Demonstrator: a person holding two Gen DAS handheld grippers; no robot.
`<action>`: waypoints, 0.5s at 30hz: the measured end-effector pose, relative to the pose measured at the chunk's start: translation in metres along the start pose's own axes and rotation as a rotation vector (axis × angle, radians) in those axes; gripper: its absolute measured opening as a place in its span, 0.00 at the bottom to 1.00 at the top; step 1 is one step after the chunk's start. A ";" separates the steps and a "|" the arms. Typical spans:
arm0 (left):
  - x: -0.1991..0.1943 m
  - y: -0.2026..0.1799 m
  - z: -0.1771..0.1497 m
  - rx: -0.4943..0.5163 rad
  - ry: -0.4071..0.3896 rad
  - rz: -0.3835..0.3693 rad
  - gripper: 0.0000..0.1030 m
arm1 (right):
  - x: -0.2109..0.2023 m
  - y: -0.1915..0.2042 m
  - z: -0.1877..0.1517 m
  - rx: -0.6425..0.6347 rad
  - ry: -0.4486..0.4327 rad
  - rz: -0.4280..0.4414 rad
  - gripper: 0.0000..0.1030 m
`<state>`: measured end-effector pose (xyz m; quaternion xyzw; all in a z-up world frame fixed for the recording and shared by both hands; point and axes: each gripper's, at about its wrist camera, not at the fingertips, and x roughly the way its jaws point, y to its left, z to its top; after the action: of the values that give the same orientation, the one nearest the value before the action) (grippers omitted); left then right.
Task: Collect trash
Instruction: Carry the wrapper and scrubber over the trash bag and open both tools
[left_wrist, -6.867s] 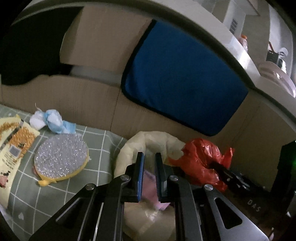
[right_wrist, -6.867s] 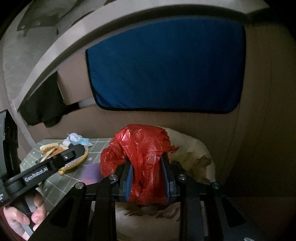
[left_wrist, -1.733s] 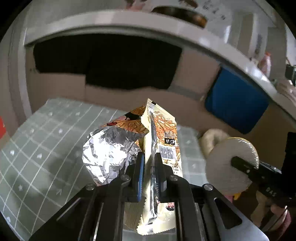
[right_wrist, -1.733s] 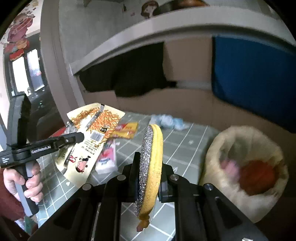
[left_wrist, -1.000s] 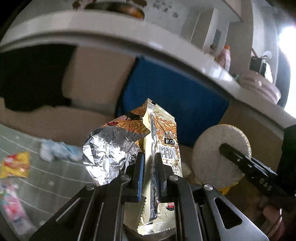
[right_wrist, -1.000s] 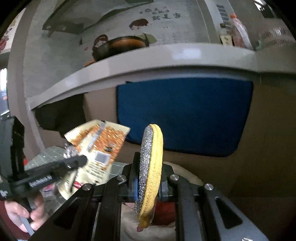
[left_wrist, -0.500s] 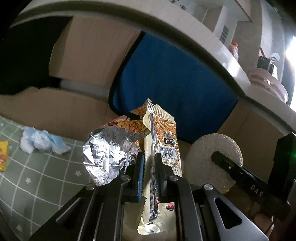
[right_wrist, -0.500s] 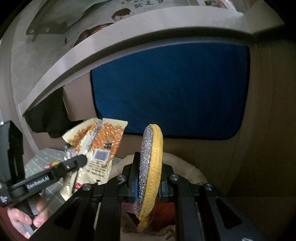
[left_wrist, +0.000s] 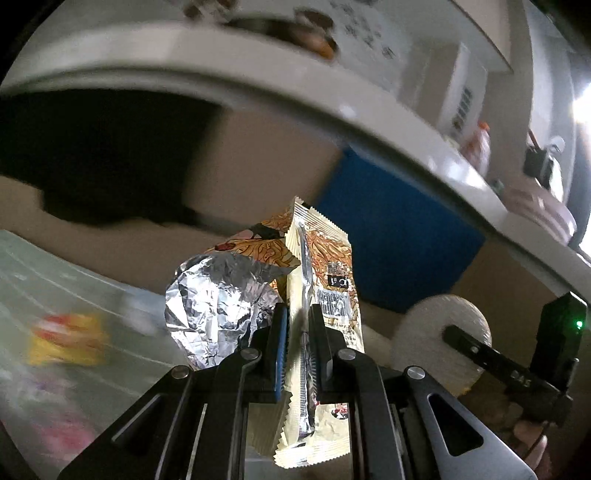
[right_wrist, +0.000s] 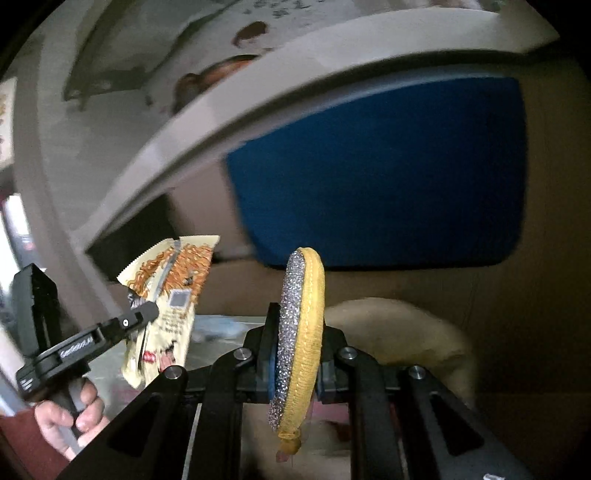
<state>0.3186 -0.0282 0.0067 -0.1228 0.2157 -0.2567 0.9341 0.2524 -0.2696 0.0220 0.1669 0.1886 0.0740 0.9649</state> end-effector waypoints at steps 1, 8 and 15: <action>-0.017 0.012 0.005 0.002 -0.013 0.031 0.11 | 0.003 0.010 -0.001 0.001 0.009 0.034 0.13; -0.110 0.085 0.003 -0.024 -0.031 0.211 0.11 | 0.054 0.099 -0.038 -0.055 0.165 0.190 0.13; -0.166 0.156 -0.028 -0.154 -0.045 0.295 0.11 | 0.102 0.157 -0.097 -0.163 0.353 0.208 0.15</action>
<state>0.2437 0.1880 -0.0145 -0.1667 0.2297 -0.0967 0.9540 0.2956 -0.0734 -0.0428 0.0911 0.3299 0.2161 0.9144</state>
